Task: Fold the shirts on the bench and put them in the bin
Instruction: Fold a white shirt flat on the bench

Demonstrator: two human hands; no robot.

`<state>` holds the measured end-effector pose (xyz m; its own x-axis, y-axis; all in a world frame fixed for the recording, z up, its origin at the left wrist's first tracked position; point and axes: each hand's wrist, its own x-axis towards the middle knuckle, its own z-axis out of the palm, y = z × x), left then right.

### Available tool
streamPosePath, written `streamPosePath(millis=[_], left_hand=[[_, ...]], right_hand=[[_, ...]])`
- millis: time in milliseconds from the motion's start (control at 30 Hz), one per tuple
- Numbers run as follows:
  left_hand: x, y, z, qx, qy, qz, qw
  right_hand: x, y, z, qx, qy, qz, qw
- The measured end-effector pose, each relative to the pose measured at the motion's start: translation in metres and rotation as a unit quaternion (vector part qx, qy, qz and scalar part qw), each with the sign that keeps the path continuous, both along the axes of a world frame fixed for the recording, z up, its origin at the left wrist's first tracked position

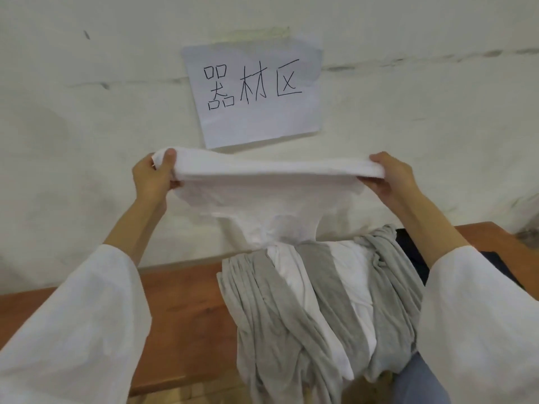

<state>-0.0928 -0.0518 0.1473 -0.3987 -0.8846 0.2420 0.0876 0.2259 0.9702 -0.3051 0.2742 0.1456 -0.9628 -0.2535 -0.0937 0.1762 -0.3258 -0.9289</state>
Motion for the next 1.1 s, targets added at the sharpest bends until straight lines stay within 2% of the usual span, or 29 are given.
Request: streamPosePath(millis=[100, 233, 300, 367, 433, 567, 700, 800, 900, 1000, 1100], left_hand=[[0.044, 0.018, -0.014, -0.018, -0.079, -0.004, 0.997], [0.123, 0.061, -0.101, 0.014, -0.229, -0.033, 0.973], [0.159, 0.089, -0.147, 0.061, -0.307, -0.081, 0.946], [0.182, 0.11, -0.182, 0.093, -0.396, -0.159, 0.899], [0.191, 0.115, -0.202, 0.105, -0.446, -0.189, 0.868], [0.179, 0.111, -0.206, 0.096, -0.483, -0.155, 0.856], [0.158, 0.094, -0.209, 0.057, -0.558, -0.127, 0.818], [0.141, 0.083, -0.208, 0.004, -0.564, -0.117, 0.818], [0.109, 0.078, -0.194, -0.012, -0.478, -0.126, 0.869], [0.08, 0.072, -0.185, 0.092, -0.356, -0.104, 0.924], [0.062, 0.061, -0.192, 0.221, -0.286, -0.06, 0.93]], right_hand=[[0.029, 0.026, -0.018, 0.095, 0.003, 0.013, 0.995], [0.089, 0.08, -0.099, 0.292, -0.048, 0.066, 0.953], [0.126, 0.107, -0.142, 0.363, -0.09, 0.078, 0.924], [0.155, 0.124, -0.173, 0.42, -0.071, 0.096, 0.9], [0.169, 0.127, -0.189, 0.449, -0.043, 0.114, 0.885], [0.161, 0.111, -0.187, 0.483, -0.033, 0.105, 0.869], [0.142, 0.096, -0.182, 0.529, -0.007, 0.113, 0.841], [0.124, 0.085, -0.186, 0.542, 0.027, 0.063, 0.837], [0.101, 0.071, -0.191, 0.552, 0.068, 0.053, 0.829], [0.081, 0.055, -0.189, 0.529, 0.051, 0.06, 0.845], [0.064, 0.045, -0.193, 0.524, 0.025, 0.071, 0.848]])
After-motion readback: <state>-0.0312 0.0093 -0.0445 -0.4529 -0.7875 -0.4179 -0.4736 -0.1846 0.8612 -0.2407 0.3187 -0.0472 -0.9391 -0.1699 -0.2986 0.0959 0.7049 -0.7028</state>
